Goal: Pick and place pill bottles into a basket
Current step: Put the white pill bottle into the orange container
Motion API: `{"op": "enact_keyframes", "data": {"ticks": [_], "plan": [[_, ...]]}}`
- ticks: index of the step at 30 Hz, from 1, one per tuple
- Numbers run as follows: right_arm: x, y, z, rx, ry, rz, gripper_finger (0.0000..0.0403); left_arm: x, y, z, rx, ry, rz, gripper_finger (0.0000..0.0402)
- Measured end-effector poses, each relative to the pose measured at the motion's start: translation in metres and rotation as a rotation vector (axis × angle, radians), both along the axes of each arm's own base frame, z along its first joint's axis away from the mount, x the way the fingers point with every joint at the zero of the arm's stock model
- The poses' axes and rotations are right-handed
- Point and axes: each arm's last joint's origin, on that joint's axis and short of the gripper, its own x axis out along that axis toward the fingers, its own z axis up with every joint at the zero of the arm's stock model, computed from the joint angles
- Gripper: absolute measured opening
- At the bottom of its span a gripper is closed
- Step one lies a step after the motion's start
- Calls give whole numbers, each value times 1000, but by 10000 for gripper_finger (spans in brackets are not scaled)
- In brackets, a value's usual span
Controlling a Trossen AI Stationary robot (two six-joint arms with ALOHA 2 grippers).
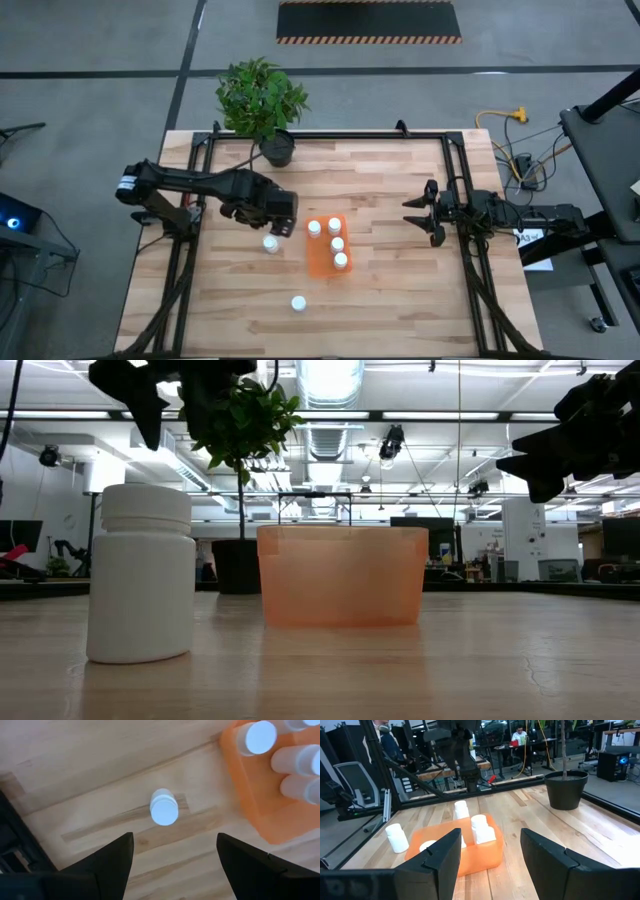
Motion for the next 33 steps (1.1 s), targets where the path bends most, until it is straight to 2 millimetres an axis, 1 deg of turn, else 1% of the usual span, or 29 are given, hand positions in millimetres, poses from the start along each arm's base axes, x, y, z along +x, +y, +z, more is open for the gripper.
{"op": "enact_keyframes", "data": {"ticks": [3,11,21,27,33], "plan": [[0,0,0,0,0,0,194,4,0,-5,2,20,-6,267],[0,0,0,0,0,0,194,4,0,-9,5,29,-10,267],[0,0,0,0,0,0,194,-4,-6,-39,-31,30,-40,267],[0,0,0,0,0,0,194,-10,-11,-48,-40,54,-45,267],[0,0,0,0,0,0,194,-8,-14,-55,-48,13,-55,267]]}}
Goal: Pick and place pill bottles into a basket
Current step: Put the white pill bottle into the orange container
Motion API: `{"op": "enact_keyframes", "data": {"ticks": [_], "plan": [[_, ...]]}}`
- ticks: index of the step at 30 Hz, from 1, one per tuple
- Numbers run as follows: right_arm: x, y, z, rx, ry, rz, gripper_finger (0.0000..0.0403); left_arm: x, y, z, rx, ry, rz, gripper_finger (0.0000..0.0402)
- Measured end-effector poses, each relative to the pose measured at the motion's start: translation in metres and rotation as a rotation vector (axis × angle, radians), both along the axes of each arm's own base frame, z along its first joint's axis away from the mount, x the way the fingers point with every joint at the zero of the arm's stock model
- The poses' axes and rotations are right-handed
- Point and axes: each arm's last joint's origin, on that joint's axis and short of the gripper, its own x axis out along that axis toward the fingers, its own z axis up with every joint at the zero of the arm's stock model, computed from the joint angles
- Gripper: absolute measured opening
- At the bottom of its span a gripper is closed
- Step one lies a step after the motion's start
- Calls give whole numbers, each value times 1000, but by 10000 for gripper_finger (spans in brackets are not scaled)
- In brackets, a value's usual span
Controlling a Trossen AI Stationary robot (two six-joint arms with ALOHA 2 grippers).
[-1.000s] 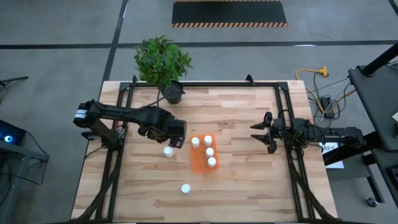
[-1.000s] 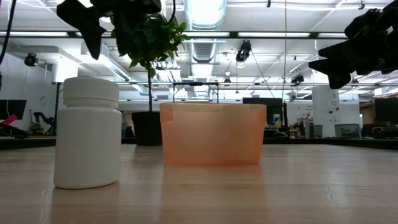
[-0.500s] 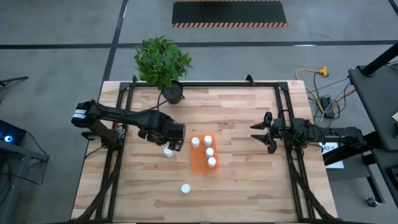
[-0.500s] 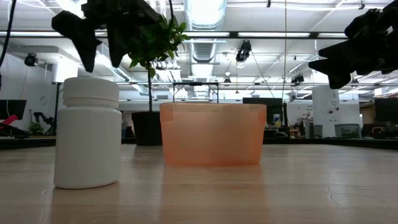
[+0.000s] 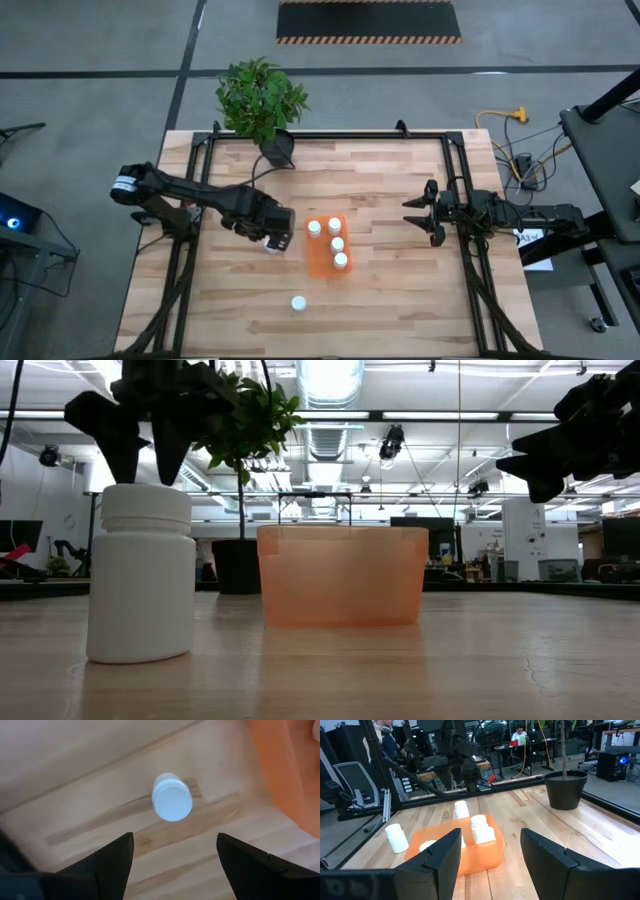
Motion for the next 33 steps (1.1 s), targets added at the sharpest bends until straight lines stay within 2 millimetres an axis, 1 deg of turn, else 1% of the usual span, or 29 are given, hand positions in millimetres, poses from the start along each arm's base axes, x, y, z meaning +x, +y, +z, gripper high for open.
{"op": "enact_keyframes", "data": {"ticks": [6,15,24,33], "plan": [[0,0,0,0,0,0,194,2,-1,-14,-14,-26,0,267],[0,0,0,0,0,0,194,-2,0,-30,-14,3,-1,267],[0,0,0,0,0,0,194,3,-1,-30,-17,-59,-4,267],[0,0,0,0,-1,0,194,3,-1,-42,-10,-21,-10,267]]}}
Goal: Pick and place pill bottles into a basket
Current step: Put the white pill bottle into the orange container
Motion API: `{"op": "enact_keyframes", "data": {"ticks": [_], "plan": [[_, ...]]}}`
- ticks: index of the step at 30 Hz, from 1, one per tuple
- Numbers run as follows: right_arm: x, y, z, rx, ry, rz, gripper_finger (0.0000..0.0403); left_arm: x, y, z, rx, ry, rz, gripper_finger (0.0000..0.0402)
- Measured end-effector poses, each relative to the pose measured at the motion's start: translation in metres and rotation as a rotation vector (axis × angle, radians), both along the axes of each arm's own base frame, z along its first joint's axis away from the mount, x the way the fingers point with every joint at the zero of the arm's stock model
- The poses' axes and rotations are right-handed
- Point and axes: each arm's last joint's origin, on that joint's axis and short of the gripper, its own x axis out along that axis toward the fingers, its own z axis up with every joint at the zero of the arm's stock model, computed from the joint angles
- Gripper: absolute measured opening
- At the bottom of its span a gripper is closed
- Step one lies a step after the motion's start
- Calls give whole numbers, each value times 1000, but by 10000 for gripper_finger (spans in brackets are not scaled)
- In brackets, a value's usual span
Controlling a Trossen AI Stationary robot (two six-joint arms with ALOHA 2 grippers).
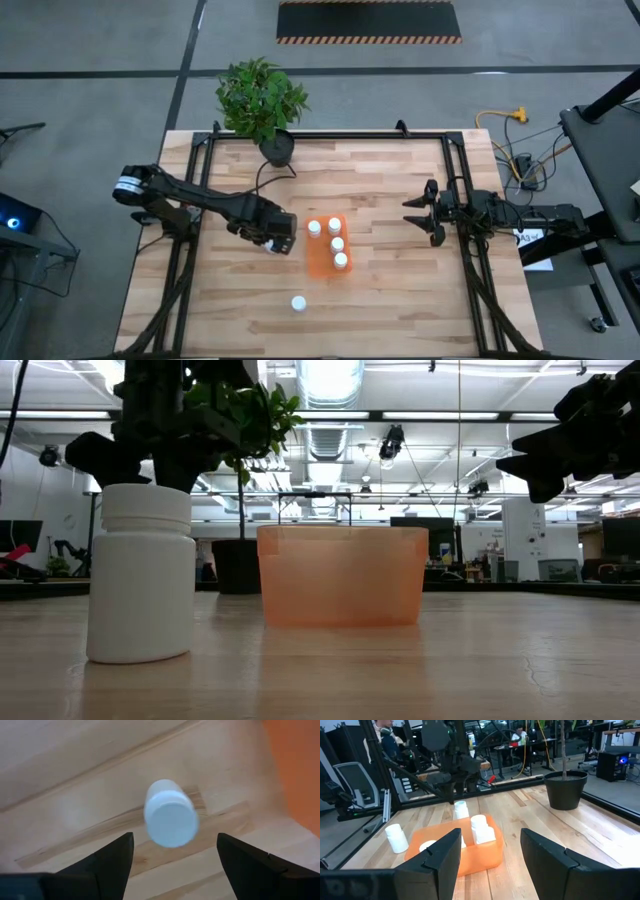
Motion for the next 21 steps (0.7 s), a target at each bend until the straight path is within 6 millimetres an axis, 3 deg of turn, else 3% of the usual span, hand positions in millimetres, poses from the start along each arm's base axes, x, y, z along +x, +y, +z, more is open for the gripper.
{"op": "enact_keyframes", "data": {"ticks": [21], "plan": [[0,0,0,0,0,0,194,-2,0,-15,2,-18,5,267]]}}
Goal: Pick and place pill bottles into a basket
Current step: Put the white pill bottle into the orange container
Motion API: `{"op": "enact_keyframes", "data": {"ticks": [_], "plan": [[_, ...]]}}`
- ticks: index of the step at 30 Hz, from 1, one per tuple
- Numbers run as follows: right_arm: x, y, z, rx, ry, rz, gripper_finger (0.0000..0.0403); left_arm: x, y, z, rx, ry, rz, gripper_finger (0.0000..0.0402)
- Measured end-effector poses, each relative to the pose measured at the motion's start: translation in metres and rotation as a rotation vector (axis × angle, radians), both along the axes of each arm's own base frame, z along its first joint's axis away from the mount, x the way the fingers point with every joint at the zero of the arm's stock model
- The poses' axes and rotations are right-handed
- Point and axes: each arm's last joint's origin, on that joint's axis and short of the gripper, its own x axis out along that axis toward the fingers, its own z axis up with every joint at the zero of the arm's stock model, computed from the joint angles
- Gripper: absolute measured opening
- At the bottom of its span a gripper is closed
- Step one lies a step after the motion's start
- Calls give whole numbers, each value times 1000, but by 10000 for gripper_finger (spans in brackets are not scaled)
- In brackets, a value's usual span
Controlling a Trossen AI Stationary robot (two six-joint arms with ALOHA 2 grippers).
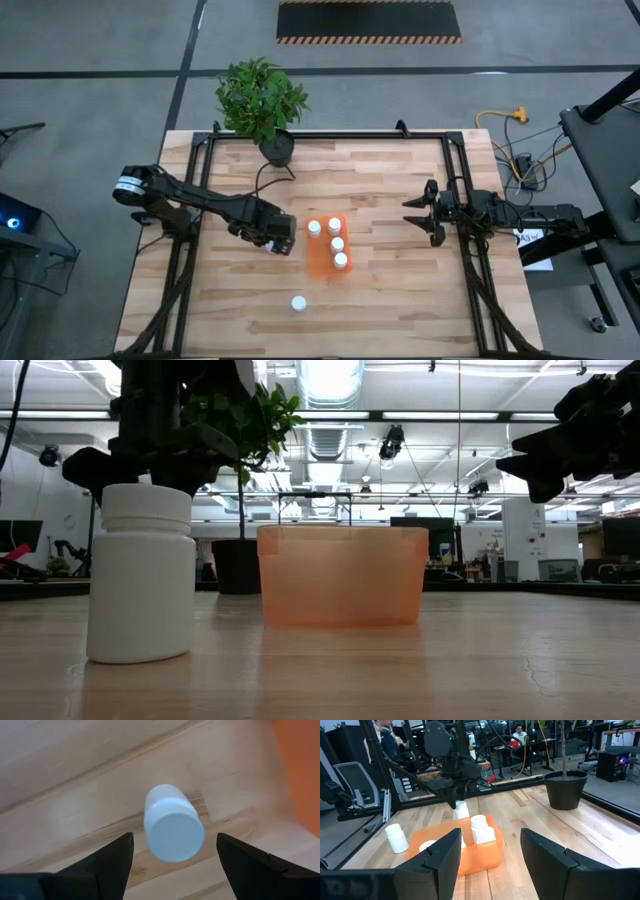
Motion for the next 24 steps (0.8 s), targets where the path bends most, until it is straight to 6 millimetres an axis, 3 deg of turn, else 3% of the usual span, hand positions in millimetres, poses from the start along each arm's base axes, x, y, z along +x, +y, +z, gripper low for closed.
{"op": "enact_keyframes", "data": {"ticks": [9,24], "plan": [[0,0,0,0,0,0,194,-3,0,-8,-4,8,0,256],[0,0,0,0,0,0,194,0,0,-7,-6,-19,-20,142]]}}
